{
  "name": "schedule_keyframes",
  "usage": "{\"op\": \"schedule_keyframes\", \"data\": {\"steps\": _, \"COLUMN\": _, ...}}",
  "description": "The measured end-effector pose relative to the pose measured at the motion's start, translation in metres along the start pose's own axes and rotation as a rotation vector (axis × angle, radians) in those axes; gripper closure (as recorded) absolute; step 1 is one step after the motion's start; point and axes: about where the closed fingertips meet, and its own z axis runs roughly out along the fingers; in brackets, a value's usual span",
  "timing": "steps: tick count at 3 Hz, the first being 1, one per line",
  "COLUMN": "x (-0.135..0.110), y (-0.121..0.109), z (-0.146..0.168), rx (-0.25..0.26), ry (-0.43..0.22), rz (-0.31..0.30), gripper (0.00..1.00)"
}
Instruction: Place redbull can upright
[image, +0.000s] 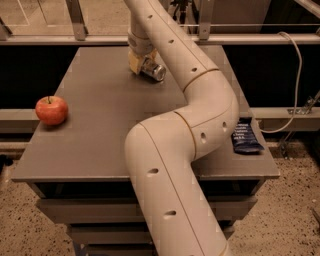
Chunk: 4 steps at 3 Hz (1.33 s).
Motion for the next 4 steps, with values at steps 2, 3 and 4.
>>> {"op": "schedule_keyframes", "data": {"steps": 2, "x": -0.005, "y": -0.057, "z": -0.154, "rx": -0.015, "ry": -0.445, "rz": 0.027, "gripper": 1.00}}
{"op": "schedule_keyframes", "data": {"steps": 3, "x": 0.007, "y": -0.065, "z": -0.219, "rx": -0.045, "ry": -0.653, "rz": 0.020, "gripper": 1.00}}
{"op": "schedule_keyframes", "data": {"steps": 4, "x": 0.041, "y": -0.060, "z": -0.270, "rx": -0.081, "ry": -0.859, "rz": 0.006, "gripper": 1.00}}
